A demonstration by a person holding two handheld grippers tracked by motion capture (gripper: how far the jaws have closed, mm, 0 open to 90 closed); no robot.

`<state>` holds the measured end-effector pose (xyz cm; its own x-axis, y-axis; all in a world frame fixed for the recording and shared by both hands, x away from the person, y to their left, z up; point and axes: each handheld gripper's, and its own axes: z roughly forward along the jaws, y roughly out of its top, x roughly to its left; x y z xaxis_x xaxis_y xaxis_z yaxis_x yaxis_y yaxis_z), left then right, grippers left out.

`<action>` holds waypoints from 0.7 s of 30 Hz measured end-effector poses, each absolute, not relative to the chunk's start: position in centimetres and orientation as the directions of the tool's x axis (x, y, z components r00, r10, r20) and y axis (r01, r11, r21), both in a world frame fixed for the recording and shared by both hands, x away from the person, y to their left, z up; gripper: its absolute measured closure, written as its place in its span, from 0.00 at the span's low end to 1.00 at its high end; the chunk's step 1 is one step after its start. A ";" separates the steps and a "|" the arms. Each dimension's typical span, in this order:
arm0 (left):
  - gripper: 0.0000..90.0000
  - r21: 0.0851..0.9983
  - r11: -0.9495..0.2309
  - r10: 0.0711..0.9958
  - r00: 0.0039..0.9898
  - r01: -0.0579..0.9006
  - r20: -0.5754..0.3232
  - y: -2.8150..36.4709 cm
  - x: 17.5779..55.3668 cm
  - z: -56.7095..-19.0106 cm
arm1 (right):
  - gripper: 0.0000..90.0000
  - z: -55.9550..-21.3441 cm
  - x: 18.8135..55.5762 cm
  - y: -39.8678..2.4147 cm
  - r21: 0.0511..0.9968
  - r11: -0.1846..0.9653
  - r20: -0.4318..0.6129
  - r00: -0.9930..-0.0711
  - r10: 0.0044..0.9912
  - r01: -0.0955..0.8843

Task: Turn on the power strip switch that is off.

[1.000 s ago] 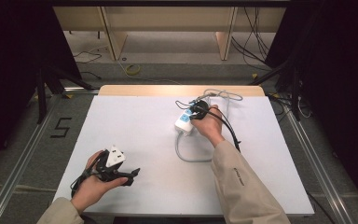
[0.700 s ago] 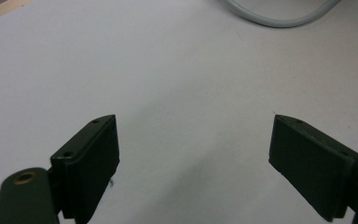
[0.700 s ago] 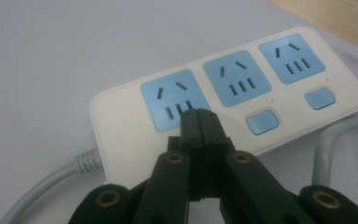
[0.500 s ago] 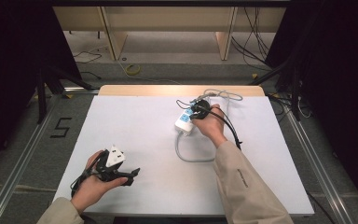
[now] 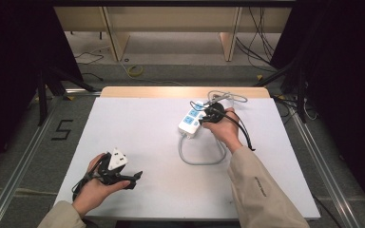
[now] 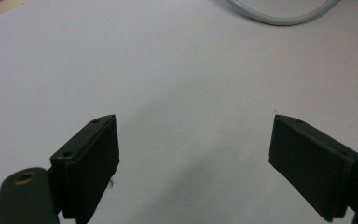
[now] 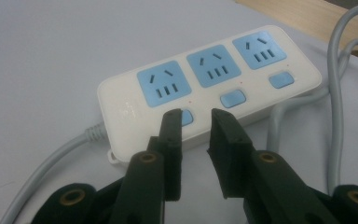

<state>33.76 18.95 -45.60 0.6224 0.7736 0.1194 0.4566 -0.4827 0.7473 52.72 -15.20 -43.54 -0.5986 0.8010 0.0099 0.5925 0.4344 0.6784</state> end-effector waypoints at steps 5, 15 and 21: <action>0.18 0.746 -0.483 0.774 0.621 0.459 0.118 19.0 33.7 -45.6 | 0.77 -43.4 52.1 -15.9 0.686 0.424 0.019 -0.597 0.802 0.591; 0.18 0.746 -0.481 0.775 0.621 0.461 0.117 19.0 33.8 -45.6 | 0.72 -42.7 50.5 -17.5 0.707 0.414 0.037 -0.615 0.788 0.573; 0.18 0.747 -0.480 0.777 0.619 0.461 0.117 19.0 33.8 -45.7 | 0.69 -42.2 48.9 -18.7 0.724 0.402 0.048 -0.623 0.781 0.560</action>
